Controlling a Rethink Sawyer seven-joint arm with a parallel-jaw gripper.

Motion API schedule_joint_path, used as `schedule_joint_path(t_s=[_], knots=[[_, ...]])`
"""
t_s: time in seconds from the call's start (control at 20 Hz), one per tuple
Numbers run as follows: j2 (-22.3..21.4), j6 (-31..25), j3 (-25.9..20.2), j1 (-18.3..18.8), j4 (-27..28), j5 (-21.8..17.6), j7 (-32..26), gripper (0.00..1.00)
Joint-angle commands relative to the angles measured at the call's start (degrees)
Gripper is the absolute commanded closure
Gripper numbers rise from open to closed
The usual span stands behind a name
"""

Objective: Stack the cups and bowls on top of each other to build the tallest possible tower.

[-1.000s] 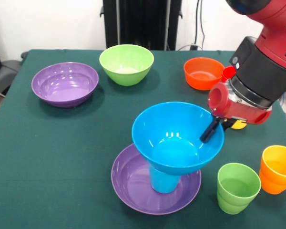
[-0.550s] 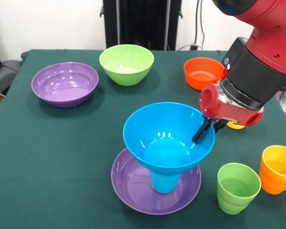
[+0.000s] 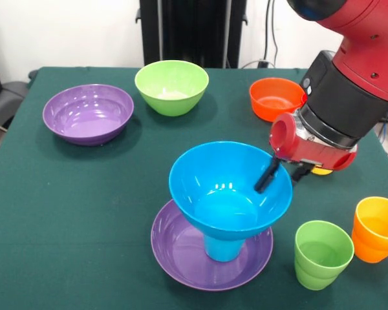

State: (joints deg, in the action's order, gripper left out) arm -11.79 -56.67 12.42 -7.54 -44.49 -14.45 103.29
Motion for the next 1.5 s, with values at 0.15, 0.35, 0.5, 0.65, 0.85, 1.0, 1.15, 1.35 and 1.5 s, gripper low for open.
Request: schedule_joint_path(t_s=[0.15, 0.35, 0.5, 0.65, 0.85, 1.0, 1.15, 1.35, 1.5], knots=[[0.2, 1.0, -6.5, 0.5, -2.1, -3.2, -11.9, 0.0], [0.3, 0.7, -6.5, 0.5, -2.0, -3.2, -12.0, 0.0], [0.7, -0.7, -6.5, 0.5, -1.3, -3.0, -12.2, 0.0], [0.3, -0.2, -6.3, 0.6, -2.0, -2.3, -10.0, 0.0], [-0.8, -0.8, -6.7, 1.1, -3.0, -1.6, -10.3, 0.0], [-2.2, -2.2, -7.0, 1.4, -4.0, -0.8, -10.9, 0.0], [-4.2, -1.9, -7.3, 1.6, -6.7, -0.1, -10.7, 0.0], [-6.3, -2.7, -7.7, 1.9, -8.5, 0.4, -11.1, 0.0], [-7.1, -3.1, -8.1, 2.2, -9.2, 0.4, -11.5, 0.0]])
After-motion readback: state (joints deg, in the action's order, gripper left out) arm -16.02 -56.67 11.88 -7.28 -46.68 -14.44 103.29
